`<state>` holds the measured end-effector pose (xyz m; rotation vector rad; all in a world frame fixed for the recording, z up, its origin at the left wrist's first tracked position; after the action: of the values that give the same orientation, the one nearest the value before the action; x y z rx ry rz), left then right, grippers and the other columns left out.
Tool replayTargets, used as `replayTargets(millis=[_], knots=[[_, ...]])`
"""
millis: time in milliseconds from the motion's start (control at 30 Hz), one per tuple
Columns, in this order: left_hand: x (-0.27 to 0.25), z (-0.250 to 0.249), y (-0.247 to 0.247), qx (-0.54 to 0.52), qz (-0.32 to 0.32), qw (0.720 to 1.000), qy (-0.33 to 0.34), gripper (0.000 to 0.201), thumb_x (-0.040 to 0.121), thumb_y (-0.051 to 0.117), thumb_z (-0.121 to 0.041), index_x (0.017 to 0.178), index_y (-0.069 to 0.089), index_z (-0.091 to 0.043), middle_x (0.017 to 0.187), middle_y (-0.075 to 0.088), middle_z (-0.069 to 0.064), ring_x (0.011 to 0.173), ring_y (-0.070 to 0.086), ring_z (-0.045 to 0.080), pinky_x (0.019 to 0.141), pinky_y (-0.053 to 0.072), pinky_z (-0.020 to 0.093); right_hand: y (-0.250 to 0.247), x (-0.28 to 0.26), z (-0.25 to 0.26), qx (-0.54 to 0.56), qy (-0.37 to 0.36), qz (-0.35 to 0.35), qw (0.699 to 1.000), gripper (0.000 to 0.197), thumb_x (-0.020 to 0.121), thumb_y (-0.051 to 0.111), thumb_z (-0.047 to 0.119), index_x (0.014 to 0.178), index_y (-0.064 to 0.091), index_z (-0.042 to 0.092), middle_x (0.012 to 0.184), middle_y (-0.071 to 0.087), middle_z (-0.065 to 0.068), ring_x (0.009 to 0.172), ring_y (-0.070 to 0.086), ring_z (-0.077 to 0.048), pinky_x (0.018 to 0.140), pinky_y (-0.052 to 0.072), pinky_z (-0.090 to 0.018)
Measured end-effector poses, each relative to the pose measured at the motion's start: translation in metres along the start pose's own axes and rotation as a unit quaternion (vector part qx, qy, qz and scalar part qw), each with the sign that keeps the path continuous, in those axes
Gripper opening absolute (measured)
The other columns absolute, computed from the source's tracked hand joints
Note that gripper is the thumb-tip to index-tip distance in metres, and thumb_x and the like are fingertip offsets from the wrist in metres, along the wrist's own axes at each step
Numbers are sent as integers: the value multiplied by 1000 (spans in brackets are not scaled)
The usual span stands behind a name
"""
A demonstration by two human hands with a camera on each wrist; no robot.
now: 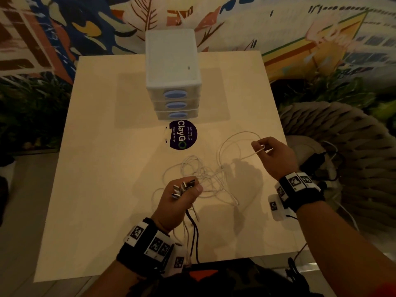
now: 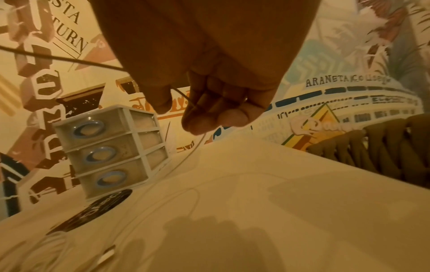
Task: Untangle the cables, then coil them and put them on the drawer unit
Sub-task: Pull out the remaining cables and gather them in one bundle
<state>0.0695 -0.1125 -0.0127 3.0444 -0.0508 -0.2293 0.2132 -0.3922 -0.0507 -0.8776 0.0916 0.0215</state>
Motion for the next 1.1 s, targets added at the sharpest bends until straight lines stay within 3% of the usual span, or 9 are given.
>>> replayTargets(millis=[100, 233, 367, 433, 533, 700, 867, 1000, 1100], knots=[[2, 3, -2, -48, -30, 998, -19, 32, 86, 60, -34, 57, 48, -30, 54, 34, -10, 48, 28, 13, 50, 24, 27, -7, -5, -22, -40, -7, 15, 999, 17, 94, 64, 50, 92, 64, 32, 86, 63, 8, 70, 58, -7, 65, 42, -28], [4, 7, -8, -146, -106, 983, -37, 26, 79, 64, -36, 59, 51, -29, 54, 33, -9, 46, 26, 9, 45, 21, 25, -5, -16, -56, -82, 18, 56, 995, 17, 95, 65, 42, 98, 69, 26, 98, 65, -3, 73, 58, -14, 71, 42, -29], [5, 10, -12, -88, -155, 983, -46, 28, 79, 63, -46, 58, 50, -33, 56, 33, -7, 49, 25, 11, 45, 25, 24, 4, -37, -61, -76, 9, 122, 990, 3, 95, 65, 40, 95, 68, 41, 101, 69, 4, 74, 60, -6, 68, 45, -26], [5, 11, -12, -66, -159, 984, -46, 30, 81, 62, -48, 58, 48, -34, 56, 34, -8, 49, 26, 11, 45, 26, 24, 15, -49, -53, -66, 2, 170, 983, 17, 94, 67, 39, 111, 66, 40, 98, 70, 9, 75, 61, -1, 65, 43, -20], [6, 12, -9, -54, -151, 986, -45, 30, 82, 61, -49, 59, 49, -35, 56, 34, -9, 48, 26, 11, 45, 26, 24, 31, -60, -38, -40, 11, 214, 976, 55, 89, 74, 38, 137, 47, 39, 95, 67, 14, 73, 65, -1, 69, 46, -25], [5, 12, -7, -46, -144, 987, -45, 29, 82, 61, -49, 59, 50, -35, 56, 35, -10, 48, 27, 10, 44, 27, 23, 48, -71, -31, -10, 28, 190, 981, 84, 80, 81, 26, 143, 27, 40, 88, 62, 8, 67, 63, -8, 63, 44, -26], [2, 13, -8, -42, -129, 989, -50, 29, 81, 61, -49, 58, 50, -35, 56, 32, -11, 49, 25, 11, 46, 24, 25, 26, -58, -19, -20, -23, 113, 993, 63, 79, 71, 16, 134, 47, 32, 71, 47, 3, 59, 47, -9, 53, 32, -25], [-2, 15, -9, -25, -121, 991, -52, 29, 82, 61, -47, 59, 50, -34, 55, 32, -12, 50, 26, 11, 49, 24, 26, 28, -17, 11, -56, -118, 98, 986, 38, 87, 69, 25, 123, 60, 33, 92, 51, 6, 68, 46, -1, 67, 44, -28], [-5, 17, -10, -18, -117, 991, -54, 28, 82, 62, -47, 60, 51, -34, 55, 33, -10, 50, 27, 12, 50, 26, 27, 59, 10, 31, -123, -146, 184, 964, 37, 92, 66, 27, 129, 60, 31, 112, 53, -2, 85, 56, -13, 83, 51, -33]])
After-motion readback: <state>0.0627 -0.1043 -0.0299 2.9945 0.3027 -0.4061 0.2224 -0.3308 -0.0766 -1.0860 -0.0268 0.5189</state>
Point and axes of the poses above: each hand's wrist, its own x-axis towards the middle knuckle, its own y-axis out of the palm, z = x × y, the point moved 3 cm from there along x, towards the middle knuckle
